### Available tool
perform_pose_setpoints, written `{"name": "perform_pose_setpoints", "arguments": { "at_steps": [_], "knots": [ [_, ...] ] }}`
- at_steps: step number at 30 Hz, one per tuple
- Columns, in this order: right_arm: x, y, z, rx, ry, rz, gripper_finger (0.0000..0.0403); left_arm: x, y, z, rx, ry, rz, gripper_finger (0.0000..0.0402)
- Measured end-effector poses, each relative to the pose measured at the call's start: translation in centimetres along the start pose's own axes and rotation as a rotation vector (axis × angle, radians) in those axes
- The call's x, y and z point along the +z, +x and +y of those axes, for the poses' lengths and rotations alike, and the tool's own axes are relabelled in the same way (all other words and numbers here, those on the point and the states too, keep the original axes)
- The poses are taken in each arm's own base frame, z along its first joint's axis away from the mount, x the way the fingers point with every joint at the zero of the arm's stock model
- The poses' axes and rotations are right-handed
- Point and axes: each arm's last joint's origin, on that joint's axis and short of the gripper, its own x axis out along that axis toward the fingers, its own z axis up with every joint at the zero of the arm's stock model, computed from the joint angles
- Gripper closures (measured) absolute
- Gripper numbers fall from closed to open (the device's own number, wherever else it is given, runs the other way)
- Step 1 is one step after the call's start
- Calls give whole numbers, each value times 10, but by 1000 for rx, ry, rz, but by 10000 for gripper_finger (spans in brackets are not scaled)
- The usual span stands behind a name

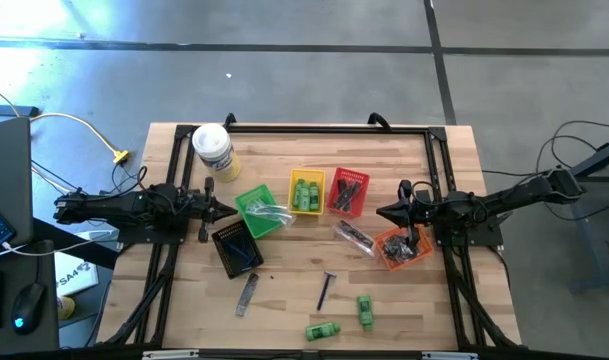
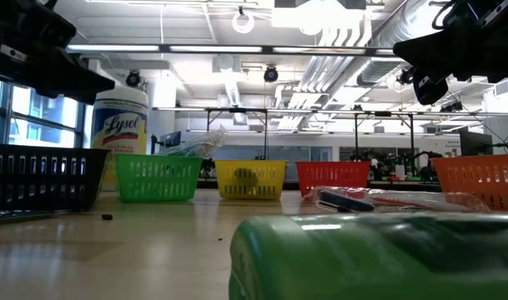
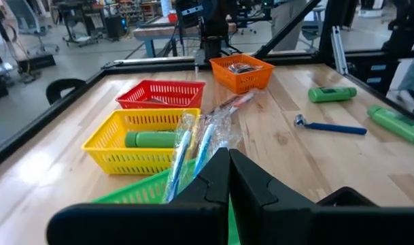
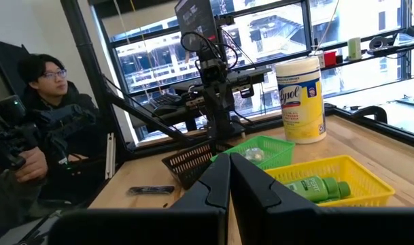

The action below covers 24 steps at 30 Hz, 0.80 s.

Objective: Pick & Place Travel size toiletries
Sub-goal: Put the blue razor into the black bin

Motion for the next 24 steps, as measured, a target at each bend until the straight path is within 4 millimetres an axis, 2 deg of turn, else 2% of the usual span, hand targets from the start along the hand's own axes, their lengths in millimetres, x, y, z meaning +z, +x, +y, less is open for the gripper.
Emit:
{"name": "perform_pose_setpoints", "arguments": {
  "at_steps": [6, 20, 24],
  "knots": [
    [0, 0, 0, 0, -5, 0, 399, -2, 2, 0, 2, -68, 27, 401],
    [0, 0, 0, 0, -7, 1, 399, -2, 3, 0, 2, -36, 35, 401],
    [0, 0, 0, 1, -8, 1, 399, 2, 3, 0, 2, 3, -16, 401]
  ]
}}
